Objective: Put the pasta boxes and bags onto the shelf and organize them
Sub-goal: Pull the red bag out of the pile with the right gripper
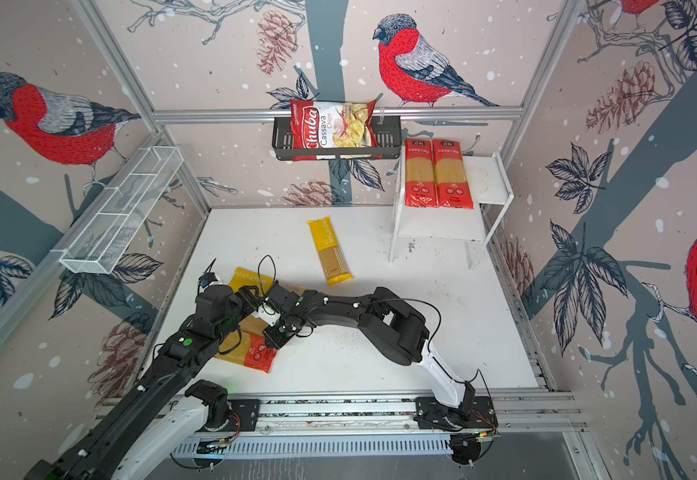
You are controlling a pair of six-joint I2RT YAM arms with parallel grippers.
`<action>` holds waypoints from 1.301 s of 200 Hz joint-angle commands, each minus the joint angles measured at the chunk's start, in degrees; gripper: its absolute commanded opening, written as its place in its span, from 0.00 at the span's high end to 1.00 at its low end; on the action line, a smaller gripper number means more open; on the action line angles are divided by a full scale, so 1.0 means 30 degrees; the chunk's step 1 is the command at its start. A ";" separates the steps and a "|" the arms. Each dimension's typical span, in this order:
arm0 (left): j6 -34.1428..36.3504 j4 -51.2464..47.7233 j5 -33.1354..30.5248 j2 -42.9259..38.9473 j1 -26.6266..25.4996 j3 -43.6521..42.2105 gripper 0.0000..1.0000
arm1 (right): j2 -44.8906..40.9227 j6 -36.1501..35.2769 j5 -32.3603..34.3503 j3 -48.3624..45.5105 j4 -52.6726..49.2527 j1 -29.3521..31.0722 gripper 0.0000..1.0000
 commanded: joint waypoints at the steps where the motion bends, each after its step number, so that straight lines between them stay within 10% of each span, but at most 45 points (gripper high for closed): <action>1: 0.0117 0.0501 0.0079 0.0019 0.0014 0.0172 0.37 | -0.0859 0.0217 -0.0798 0.0124 -0.0292 -0.0106 0.89; 80: 0.0351 0.0616 0.0520 0.0229 0.0019 0.0991 0.37 | -0.4430 0.0634 -0.0742 -0.1785 0.0186 -0.2455 1.00; 169: 0.0125 0.3622 0.2627 0.2334 -0.1280 0.0656 0.36 | -1.1497 0.7030 0.1074 -1.3503 0.5691 -0.9770 1.00; 222: -0.0814 0.5650 0.2870 0.3753 -0.3690 -0.0098 0.34 | -1.3234 0.9112 0.1615 -1.6601 0.6006 -0.7315 0.95; 260: -0.0953 0.4870 0.2706 0.3212 -0.4234 -0.0624 0.34 | -1.3167 0.7043 0.0630 -1.6171 0.4697 -0.5663 0.71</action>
